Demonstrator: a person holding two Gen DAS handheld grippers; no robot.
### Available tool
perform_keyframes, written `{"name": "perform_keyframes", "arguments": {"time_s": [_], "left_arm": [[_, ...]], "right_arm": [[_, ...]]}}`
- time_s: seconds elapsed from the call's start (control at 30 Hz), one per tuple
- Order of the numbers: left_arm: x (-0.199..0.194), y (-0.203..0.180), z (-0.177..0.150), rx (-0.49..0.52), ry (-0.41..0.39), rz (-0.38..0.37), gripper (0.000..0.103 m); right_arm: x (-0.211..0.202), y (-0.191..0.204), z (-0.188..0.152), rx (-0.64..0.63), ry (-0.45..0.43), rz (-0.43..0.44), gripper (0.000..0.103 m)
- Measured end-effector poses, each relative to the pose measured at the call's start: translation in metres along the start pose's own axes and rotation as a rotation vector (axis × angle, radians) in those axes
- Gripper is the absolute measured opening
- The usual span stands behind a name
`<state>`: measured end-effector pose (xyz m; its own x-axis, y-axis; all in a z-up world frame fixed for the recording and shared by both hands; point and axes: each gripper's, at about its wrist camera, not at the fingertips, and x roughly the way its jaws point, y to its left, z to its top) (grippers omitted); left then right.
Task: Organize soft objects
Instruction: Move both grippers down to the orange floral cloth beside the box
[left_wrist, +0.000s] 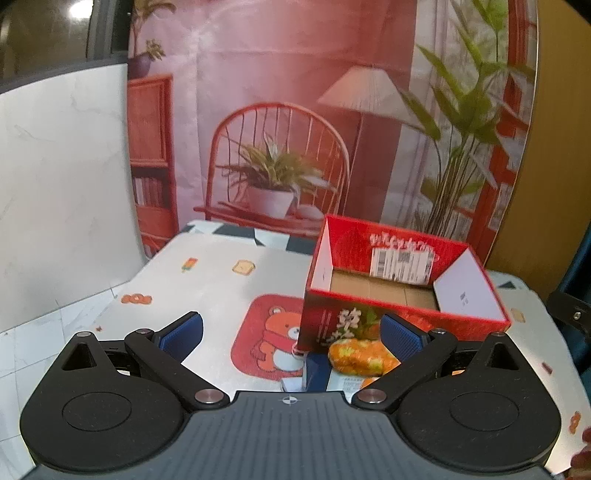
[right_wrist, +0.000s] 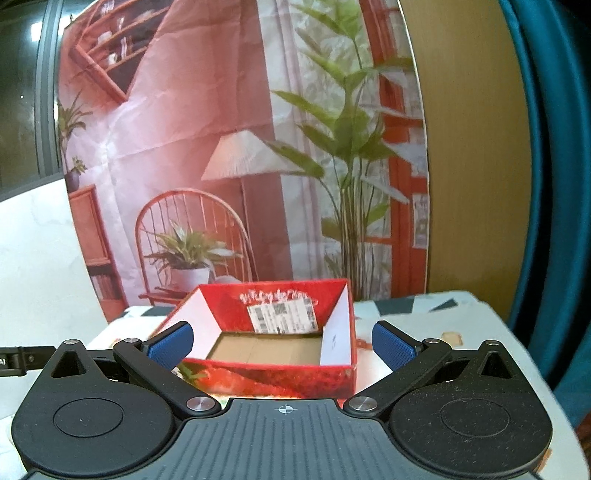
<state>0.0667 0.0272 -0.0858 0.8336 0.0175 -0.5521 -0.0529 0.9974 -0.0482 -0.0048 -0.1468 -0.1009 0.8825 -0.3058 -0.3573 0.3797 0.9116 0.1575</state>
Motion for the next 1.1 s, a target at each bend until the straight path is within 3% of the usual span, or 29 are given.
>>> {"name": "perform_keyframes", "arguments": {"time_s": [0.27,0.53,0.77,0.9,1.1], "left_arm": [[0.04,0.002,-0.019,0.011,0.06,-0.056,0.101],[0.067,0.0,-0.037,0.004,0.133,-0.09,0.096],[0.08,-0.005,-0.051,-0.016,0.166,-0.127,0.088],[0.086,-0.008,-0.059,-0.02,0.182,-0.157,0.078],[0.092,-0.007,-0.061,-0.046,0.192,-0.2,0.067]], "right_arm": [[0.05,0.001,-0.03,-0.017,0.153,0.011,0.103],[0.074,0.0,-0.058,-0.015,0.209,0.048,0.102],[0.083,0.001,-0.08,0.003,0.249,0.08,0.094],[0.087,0.0,-0.091,0.008,0.273,0.107,0.082],[0.093,-0.005,-0.101,0.032,0.295,0.141,0.074]]}}
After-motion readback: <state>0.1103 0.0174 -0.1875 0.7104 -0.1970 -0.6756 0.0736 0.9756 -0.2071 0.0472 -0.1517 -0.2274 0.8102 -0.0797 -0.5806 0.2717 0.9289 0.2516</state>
